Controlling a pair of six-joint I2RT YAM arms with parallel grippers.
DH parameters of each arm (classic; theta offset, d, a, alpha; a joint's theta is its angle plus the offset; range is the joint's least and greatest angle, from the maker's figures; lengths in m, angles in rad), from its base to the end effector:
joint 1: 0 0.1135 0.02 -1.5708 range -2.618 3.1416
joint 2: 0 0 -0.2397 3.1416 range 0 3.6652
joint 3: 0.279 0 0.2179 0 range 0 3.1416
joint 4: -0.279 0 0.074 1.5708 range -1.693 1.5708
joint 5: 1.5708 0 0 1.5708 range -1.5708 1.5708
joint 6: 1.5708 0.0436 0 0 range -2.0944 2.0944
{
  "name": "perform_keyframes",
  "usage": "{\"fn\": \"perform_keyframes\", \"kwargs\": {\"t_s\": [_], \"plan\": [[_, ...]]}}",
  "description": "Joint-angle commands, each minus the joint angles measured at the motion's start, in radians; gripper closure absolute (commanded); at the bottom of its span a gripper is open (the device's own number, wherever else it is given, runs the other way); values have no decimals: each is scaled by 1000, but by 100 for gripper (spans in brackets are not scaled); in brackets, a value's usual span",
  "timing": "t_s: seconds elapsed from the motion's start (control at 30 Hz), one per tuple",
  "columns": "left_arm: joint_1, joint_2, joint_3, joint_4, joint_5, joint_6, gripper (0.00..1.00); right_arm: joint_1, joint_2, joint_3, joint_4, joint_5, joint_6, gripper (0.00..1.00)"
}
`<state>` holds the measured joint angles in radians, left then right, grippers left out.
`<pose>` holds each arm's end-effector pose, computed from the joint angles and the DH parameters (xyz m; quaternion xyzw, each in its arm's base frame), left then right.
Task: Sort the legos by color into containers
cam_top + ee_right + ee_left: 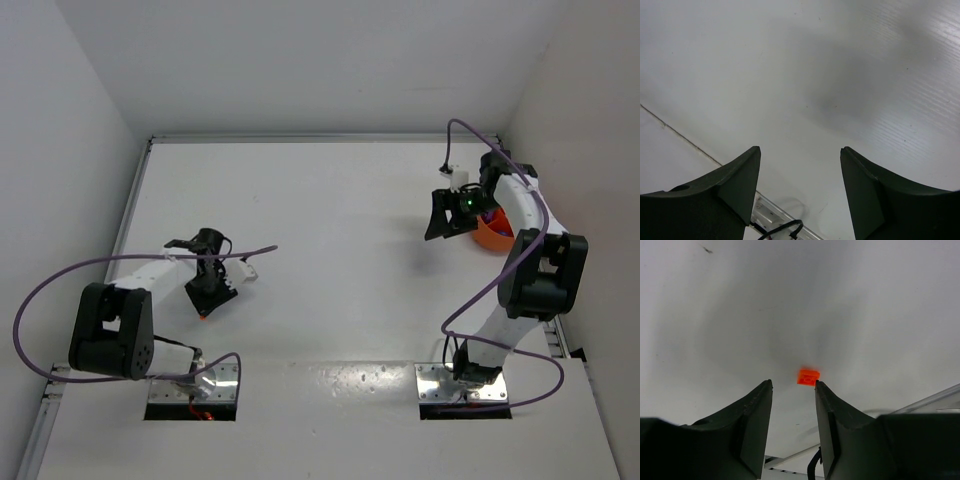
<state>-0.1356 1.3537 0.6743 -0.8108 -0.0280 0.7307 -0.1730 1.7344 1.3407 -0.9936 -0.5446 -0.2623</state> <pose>0.1770 -0.0229 0.1454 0.4188 0.9071 0.0252 0.0344 0.2953 -0.0287 0.2156 -0.0674 0.9570 0.2424 0.1440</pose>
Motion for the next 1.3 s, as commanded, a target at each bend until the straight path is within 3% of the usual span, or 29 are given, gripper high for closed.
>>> {"fn": "perform_keyframes", "kwargs": {"t_s": [0.0, 0.33, 0.8, 1.27], "plan": [[8, -30, -30, -14, -16, 38, 54, 6, -4, 12, 23, -29, 0, 35], [8, -30, -85, 18, -16, 38, 52, 15, 5, 12, 23, -29, 9, 35], [-19, 82, -55, 91, -7, 18, 51, 15, 5, 31, 23, -20, 9, 35], [-70, 82, -36, 110, 20, -10, 51, 15, 14, 40, 23, -11, 9, 35]]}}
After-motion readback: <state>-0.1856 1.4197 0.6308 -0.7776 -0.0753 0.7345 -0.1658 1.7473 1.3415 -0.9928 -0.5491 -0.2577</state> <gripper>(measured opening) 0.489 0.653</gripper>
